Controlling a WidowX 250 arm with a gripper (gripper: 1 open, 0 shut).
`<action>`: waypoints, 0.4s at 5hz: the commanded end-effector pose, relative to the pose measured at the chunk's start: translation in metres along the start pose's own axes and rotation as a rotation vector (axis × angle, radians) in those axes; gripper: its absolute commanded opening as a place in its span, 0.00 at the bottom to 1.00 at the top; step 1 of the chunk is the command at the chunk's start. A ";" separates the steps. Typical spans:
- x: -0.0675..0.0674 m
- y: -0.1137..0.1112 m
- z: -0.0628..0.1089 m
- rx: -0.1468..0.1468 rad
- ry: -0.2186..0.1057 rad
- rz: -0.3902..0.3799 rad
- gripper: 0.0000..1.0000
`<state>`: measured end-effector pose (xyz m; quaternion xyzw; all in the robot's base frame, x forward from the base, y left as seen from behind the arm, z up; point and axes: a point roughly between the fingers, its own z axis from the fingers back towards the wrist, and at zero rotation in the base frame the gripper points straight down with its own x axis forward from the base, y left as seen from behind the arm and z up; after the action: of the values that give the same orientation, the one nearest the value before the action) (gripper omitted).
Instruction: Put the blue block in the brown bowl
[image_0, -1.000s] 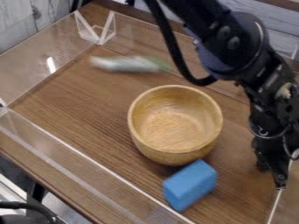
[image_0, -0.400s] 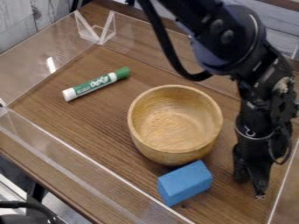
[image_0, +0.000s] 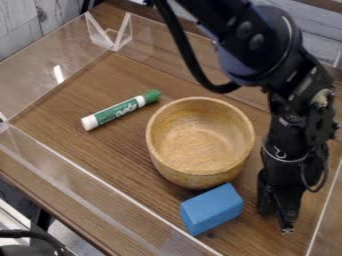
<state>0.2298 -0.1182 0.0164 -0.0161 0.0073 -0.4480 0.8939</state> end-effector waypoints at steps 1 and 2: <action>0.003 0.007 0.018 0.025 -0.030 0.000 0.00; 0.002 0.008 0.022 0.026 -0.021 -0.006 0.00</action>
<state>0.2240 -0.1120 0.0179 -0.0118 0.0357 -0.4528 0.8908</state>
